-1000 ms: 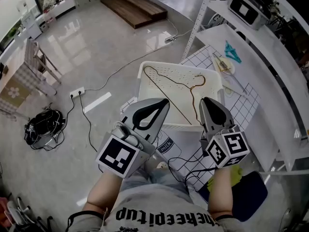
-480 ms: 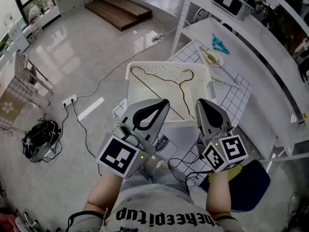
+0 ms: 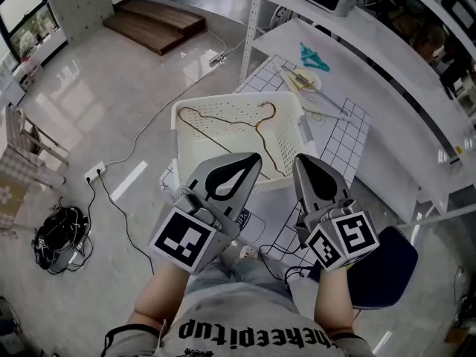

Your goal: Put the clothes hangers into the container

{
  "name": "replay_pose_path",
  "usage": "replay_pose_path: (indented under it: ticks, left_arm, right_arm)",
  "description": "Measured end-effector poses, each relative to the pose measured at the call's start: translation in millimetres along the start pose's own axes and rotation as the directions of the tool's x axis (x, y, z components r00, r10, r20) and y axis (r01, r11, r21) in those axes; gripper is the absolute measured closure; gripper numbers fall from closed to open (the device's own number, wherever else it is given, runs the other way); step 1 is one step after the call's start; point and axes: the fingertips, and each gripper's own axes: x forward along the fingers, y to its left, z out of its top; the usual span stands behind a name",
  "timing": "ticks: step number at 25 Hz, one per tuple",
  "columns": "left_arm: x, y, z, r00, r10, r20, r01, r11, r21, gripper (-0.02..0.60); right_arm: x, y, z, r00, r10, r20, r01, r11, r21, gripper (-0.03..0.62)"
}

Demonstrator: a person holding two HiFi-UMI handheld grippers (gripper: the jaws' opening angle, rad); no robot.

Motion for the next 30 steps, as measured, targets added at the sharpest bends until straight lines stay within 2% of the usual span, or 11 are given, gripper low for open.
replay_pose_path:
  ticks: [15,30]
  left_arm:
    - [23.7,-33.6,1.7,0.988,-0.157,-0.003,0.157,0.988,-0.002,0.568]
    - [32.2,-61.0,3.5,0.967,-0.255,-0.009,0.255,0.967,0.003,0.568]
  right_arm:
    - [-32.9,3.4,12.7,0.996,-0.077,0.055,0.077,0.997,0.012,0.579]
    - [-55.7,-0.2,15.5,0.985,-0.157,0.071,0.157,0.988,0.011,0.580]
